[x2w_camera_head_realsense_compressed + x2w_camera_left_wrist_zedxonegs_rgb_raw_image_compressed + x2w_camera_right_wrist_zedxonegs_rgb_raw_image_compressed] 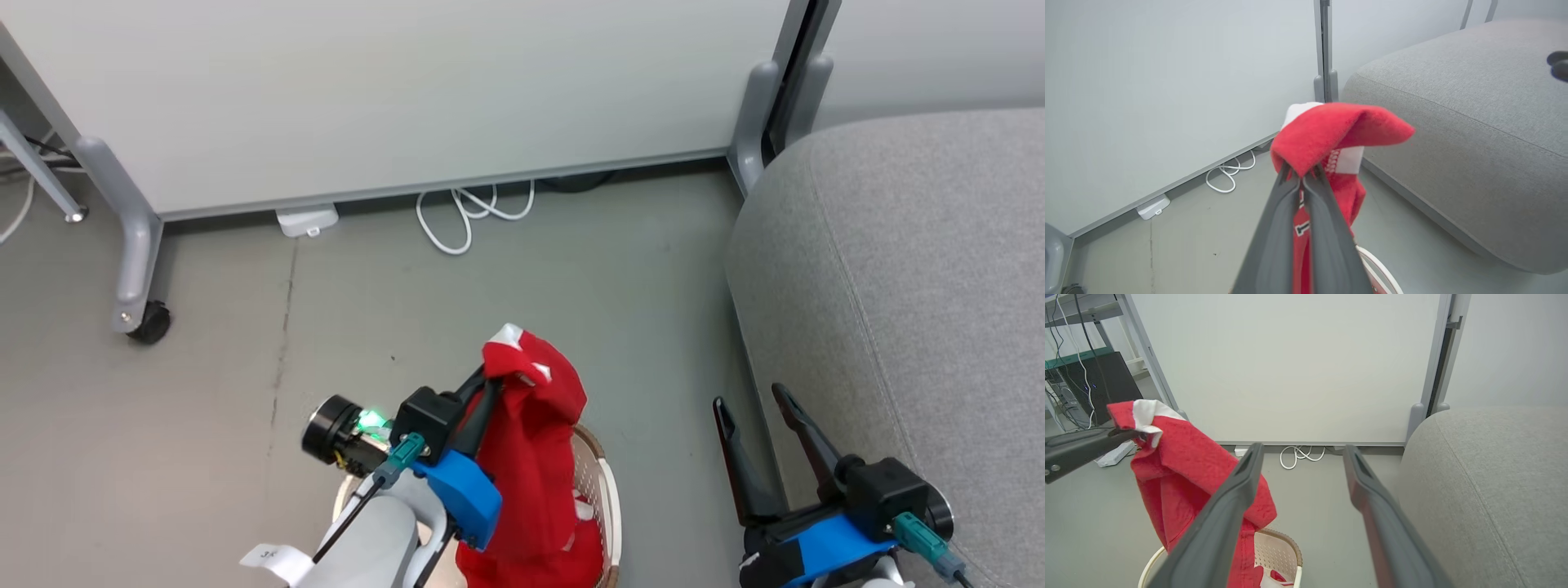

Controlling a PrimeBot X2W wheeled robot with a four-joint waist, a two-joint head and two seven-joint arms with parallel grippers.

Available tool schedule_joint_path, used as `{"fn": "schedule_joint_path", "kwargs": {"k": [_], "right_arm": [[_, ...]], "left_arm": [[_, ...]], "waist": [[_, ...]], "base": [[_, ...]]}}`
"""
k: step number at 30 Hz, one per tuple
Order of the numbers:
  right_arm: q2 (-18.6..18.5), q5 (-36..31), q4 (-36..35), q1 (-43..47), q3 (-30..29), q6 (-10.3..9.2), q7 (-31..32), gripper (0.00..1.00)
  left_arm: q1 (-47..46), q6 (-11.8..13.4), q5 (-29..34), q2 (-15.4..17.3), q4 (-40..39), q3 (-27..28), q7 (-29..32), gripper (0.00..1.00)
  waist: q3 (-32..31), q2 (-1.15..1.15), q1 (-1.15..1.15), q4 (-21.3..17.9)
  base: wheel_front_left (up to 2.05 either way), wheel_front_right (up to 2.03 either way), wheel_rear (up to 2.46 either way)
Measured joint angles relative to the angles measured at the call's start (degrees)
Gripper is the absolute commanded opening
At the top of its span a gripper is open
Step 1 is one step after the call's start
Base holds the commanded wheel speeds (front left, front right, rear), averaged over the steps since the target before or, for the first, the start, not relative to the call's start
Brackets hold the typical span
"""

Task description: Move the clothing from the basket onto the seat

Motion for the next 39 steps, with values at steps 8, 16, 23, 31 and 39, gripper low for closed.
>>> {"fn": "schedule_joint_path", "kwargs": {"k": [8, 16, 23, 31, 39], "right_arm": [[0.00, 0.14, 0.02, 2.29, 1.45, 0.00, 1.30, 1.00], [0.00, 0.02, -0.77, 2.80, 3.15, 0.00, 2.49, 1.00], [-0.01, -0.01, -1.14, 3.20, 3.89, 0.00, 3.13, 1.00], [-0.01, -0.23, -1.67, 3.16, 4.13, 0.00, 3.60, 1.00], [-0.01, -0.45, -1.85, 3.10, 4.08, 0.00, 3.81, 1.00]], "left_arm": [[-4.09, -0.40, -7.13, -0.49, -0.68, -6.24, 0.00, 0.00], [-11.53, -0.52, -15.00, -0.59, -2.05, -14.86, 1.93, 0.00], [-18.25, 0.87, -21.25, -0.58, -3.69, -19.87, 5.09, 0.00], [-23.63, 3.80, -27.48, -0.59, -5.75, -25.62, 7.00, 0.00], [-25.67, 5.90, -32.07, -0.59, -5.87, -30.90, 5.84, 0.00]], "waist": [[-3.97, 0.00, 0.00, 0.59], [-5.52, 0.00, 0.01, 0.32], [-5.91, -0.01, 0.01, 0.05], [-5.79, -0.01, 0.02, -0.39], [-5.40, 0.00, 0.01, -0.91]], "base": [[0.00, 0.00, 0.00], [0.00, 0.00, 0.00], [0.00, 0.00, 0.00], [0.00, 0.00, 0.00], [0.00, 0.00, 0.00]]}}
